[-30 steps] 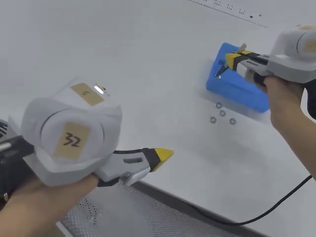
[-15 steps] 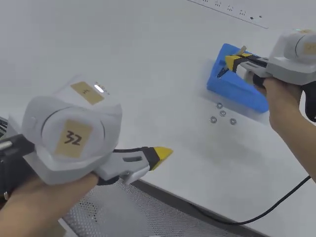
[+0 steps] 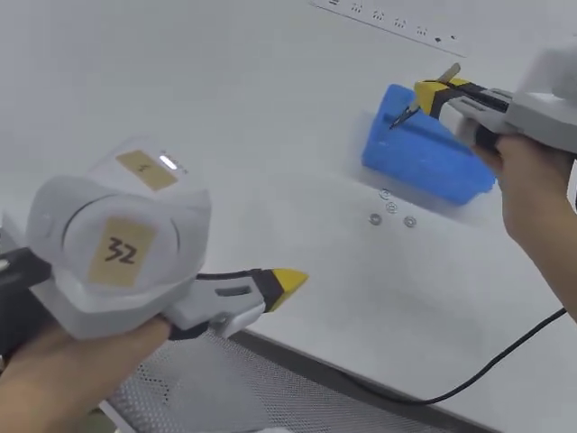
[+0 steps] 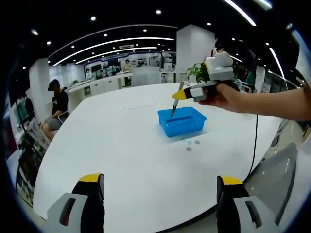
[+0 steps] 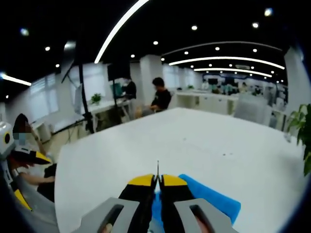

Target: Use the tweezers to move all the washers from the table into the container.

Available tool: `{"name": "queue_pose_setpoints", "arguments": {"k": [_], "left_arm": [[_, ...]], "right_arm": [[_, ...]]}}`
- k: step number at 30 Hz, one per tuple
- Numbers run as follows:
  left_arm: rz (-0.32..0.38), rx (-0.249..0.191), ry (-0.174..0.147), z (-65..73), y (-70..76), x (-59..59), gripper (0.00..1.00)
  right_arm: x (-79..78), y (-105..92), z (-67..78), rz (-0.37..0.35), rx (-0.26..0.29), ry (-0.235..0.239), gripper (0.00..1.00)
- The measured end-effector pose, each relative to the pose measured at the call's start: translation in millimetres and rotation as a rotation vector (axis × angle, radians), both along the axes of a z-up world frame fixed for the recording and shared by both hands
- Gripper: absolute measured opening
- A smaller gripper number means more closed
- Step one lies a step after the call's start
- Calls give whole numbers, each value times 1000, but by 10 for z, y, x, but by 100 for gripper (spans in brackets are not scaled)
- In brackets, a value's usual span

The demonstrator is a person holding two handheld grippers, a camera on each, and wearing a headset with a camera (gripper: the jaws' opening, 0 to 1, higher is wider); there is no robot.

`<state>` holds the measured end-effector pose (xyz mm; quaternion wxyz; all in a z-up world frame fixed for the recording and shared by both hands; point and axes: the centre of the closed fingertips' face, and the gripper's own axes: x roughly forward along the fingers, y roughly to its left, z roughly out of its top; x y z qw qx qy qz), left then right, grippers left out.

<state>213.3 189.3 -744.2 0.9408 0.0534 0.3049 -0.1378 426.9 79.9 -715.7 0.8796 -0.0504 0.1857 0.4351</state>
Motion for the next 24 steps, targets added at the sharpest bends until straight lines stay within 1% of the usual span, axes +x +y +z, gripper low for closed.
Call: {"name": "queue_pose_setpoints", "arguments": {"k": [3, 5, 7, 9, 10, 11, 14, 16, 17, 19, 24], "left_arm": [[0, 3, 0, 0, 7, -2, 99], [4, 5, -2, 4, 20, -2, 99], [7, 4, -1, 5, 26, -8, 99], [8, 5, 0, 4, 29, -14, 99], [9, 5, -2, 6, 31, -16, 99], [9, 4, -1, 6, 30, -18, 99], [6, 4, 1, -1, 22, -27, 99], [5, 9, 3, -6, 20, -29, 99], [5, 9, 3, -5, 18, -29, 99], [3, 8, 2, -3, 8, -26, 99], [-3, 6, 8, -20, -11, -19, 99]], "right_arm": [[-110, 28, 65, 13, 10, -9, 1], [-193, 32, 87, 25, 1, -15, 1], [-278, 25, 56, 41, -25, -23, 1], [-357, 24, 25, 52, -38, -19, 1], [-415, 21, -15, 65, -55, -16, 1], [-419, 4, -55, 70, -68, -19, 1], [-532, -1, -144, 96, -109, -29, 1], [-606, -3, -217, 101, -108, -9, 1], [-659, -5, -274, 108, -111, 17, 1], [-693, -17, -330, 107, -118, 20, 1], [-778, -29, -488, 108, -125, 65, 1]]}}
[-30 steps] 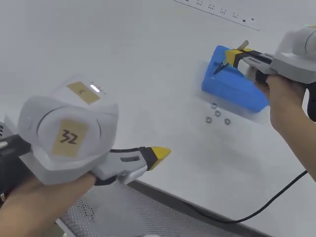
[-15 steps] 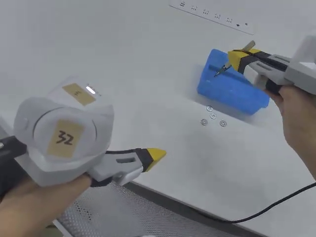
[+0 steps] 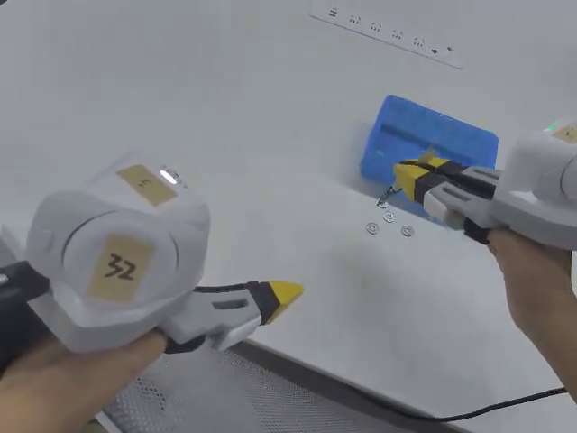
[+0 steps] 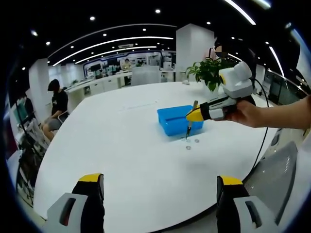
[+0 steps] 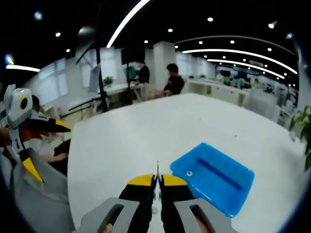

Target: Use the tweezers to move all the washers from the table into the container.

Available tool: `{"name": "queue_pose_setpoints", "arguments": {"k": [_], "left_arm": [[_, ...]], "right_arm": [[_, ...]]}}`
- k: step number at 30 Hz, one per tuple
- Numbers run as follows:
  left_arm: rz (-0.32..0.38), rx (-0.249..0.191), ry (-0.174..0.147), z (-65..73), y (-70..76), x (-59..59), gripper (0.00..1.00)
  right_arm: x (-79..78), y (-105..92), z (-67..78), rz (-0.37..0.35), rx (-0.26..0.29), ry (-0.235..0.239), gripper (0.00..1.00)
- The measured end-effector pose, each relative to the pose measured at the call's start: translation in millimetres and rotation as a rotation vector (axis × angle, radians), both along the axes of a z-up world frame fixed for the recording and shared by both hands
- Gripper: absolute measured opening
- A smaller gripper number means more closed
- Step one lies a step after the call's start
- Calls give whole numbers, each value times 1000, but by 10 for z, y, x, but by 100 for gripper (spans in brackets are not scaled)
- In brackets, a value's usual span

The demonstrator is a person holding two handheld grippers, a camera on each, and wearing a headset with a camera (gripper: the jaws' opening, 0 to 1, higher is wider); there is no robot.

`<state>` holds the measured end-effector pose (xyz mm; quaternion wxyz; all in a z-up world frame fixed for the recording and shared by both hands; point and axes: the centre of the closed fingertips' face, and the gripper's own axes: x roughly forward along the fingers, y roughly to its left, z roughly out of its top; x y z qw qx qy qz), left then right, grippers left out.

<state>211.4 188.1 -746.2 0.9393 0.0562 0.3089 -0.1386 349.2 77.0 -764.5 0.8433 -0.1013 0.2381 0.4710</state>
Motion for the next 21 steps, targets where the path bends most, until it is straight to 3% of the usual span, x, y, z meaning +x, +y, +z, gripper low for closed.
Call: {"name": "queue_pose_setpoints", "arguments": {"k": [14, 21], "left_arm": [[1, -4, 8, -32, -1, -8, 99], [4, 1, 12, -39, 10, -15, 99]], "right_arm": [[-39, -59, -205, -12, -34, 53, 1], [-44, -44, -235, -5, -48, 43, 1]]}}
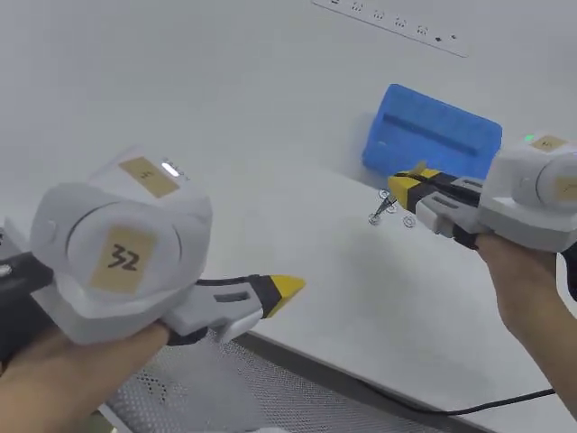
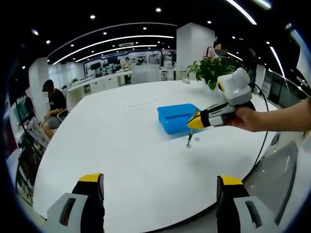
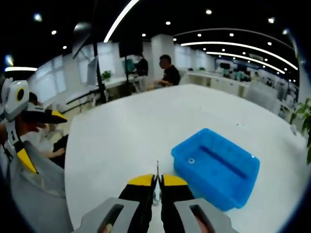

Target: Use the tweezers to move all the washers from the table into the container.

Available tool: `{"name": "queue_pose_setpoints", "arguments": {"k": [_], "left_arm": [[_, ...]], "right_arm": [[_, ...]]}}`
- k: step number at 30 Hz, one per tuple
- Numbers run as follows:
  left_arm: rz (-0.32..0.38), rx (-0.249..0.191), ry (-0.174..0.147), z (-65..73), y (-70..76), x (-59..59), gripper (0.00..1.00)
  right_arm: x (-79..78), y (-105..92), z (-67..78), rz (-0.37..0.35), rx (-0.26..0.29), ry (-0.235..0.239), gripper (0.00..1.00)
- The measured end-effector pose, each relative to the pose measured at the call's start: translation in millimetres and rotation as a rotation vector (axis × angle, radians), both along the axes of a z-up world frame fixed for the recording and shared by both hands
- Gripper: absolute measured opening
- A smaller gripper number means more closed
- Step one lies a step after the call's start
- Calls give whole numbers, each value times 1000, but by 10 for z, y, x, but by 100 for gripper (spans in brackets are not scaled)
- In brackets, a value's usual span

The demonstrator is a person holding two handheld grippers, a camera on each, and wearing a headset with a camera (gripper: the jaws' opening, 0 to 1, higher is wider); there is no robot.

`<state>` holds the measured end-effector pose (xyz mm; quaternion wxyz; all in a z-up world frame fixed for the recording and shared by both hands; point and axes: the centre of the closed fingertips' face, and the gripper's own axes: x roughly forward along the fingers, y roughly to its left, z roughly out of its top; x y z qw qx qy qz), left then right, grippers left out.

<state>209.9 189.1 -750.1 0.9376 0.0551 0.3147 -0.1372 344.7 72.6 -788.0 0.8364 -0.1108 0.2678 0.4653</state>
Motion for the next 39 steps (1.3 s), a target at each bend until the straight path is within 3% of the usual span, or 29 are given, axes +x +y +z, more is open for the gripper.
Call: {"name": "queue_pose_setpoints", "arguments": {"k": [23, 34, 39], "left_arm": [[1, 6, 3, -15, 4, -11, 99], [-8, 1, -6, 20, -24, 4, 99], [-2, -2, -14, 44, -5, 12, 99]], "right_arm": [[-15, -20, -25, 6, -5, -32, 1], [23, -51, -17, -15, 0, -5, 0], [35, -65, 103, -34, 41, 8, 0]]}}
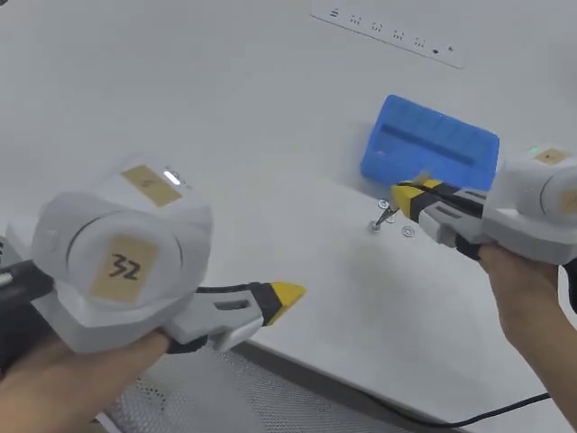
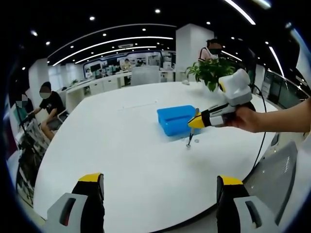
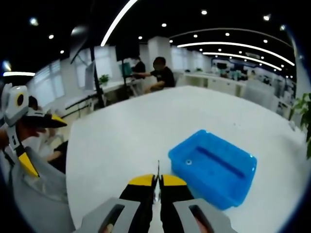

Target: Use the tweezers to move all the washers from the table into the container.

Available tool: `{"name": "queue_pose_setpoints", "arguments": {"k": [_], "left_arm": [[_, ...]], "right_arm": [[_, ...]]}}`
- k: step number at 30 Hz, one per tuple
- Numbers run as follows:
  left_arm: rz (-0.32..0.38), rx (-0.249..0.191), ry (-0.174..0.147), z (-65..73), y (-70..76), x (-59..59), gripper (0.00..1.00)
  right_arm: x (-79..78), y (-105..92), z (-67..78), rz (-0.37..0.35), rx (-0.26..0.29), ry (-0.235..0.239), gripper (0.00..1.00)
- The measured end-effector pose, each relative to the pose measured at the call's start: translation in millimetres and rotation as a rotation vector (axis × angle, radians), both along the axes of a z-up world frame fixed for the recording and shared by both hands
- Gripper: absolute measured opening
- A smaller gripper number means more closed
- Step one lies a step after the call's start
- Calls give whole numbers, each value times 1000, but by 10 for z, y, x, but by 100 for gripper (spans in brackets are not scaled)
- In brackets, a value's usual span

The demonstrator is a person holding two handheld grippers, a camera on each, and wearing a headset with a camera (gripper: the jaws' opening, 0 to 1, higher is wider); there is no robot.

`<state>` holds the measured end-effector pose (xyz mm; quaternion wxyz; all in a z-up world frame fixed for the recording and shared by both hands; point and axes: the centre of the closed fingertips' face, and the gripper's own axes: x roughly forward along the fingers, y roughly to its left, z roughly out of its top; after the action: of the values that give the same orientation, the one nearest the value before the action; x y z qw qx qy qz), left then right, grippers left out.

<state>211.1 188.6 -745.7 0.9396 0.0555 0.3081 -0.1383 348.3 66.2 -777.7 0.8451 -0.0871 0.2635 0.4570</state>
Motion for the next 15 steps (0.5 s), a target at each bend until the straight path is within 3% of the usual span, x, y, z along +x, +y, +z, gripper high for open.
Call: {"name": "queue_pose_setpoints", "arguments": {"k": [5, 7, 15], "left_arm": [[-7, 3, 4, -7, -7, 5, 99], [-7, 3, 5, -7, -5, 10, 99], [-7, -3, 9, -23, -14, 8, 99]], "right_arm": [[31, -23, 137, -3, 13, -14, 0], [37, -20, 174, -2, 27, 12, 0], [138, 1, 347, -2, 39, -26, 0]]}}
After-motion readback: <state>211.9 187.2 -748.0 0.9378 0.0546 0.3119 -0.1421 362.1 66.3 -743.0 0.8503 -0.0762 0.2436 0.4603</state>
